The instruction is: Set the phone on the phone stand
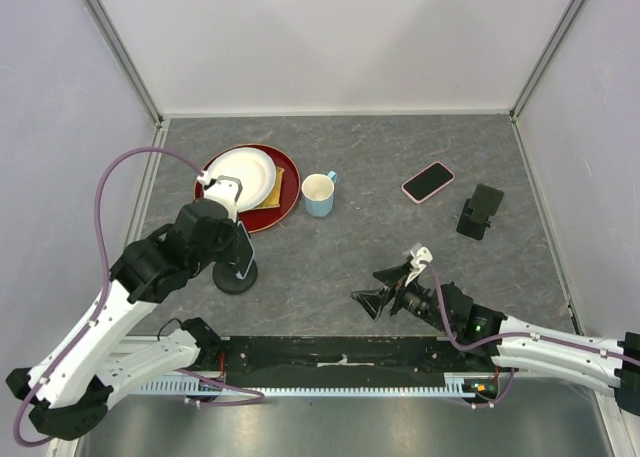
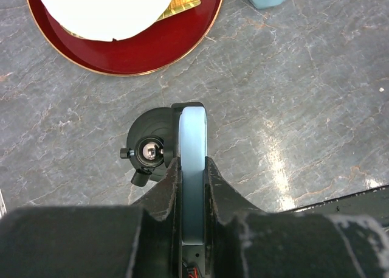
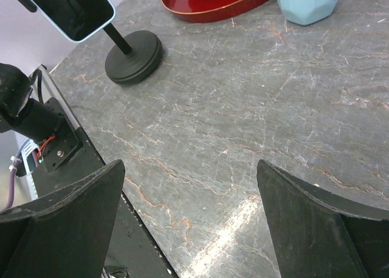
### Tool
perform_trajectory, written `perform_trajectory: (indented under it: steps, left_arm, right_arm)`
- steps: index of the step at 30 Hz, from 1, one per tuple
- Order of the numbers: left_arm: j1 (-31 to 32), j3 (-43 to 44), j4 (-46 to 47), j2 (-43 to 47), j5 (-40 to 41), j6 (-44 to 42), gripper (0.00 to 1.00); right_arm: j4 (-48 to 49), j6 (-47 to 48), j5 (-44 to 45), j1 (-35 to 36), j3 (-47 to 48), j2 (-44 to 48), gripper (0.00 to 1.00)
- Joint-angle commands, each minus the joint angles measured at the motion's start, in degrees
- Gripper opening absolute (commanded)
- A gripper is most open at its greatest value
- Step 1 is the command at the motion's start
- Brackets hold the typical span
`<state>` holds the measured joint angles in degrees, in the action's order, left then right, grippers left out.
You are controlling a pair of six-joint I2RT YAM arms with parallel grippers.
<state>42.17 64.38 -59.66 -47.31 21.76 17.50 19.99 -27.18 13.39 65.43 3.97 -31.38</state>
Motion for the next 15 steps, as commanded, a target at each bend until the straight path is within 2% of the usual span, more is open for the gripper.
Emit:
perform_trajectory:
  steps: [1,7,15]
  left_arm:
    - [-2.44,2.94,4.82,4.41,-2.51,-4.66,0.02]
    - [-3.24,3.91,-0.01,6.35,-4.35,-3.18,0.02]
    - [-3.15,8.3,-11.17,8.9,-1.98,0.87,0.02]
  right_arm:
    - [0.75,0.46,-0.03,0.23,1.05,1.67,0.96]
    - [0.67,0.11,-0.2,0.23,1.22,1.67,0.96]
    - [2.94,-0.33,-0.82,0.23,0.95,0.35,0.96]
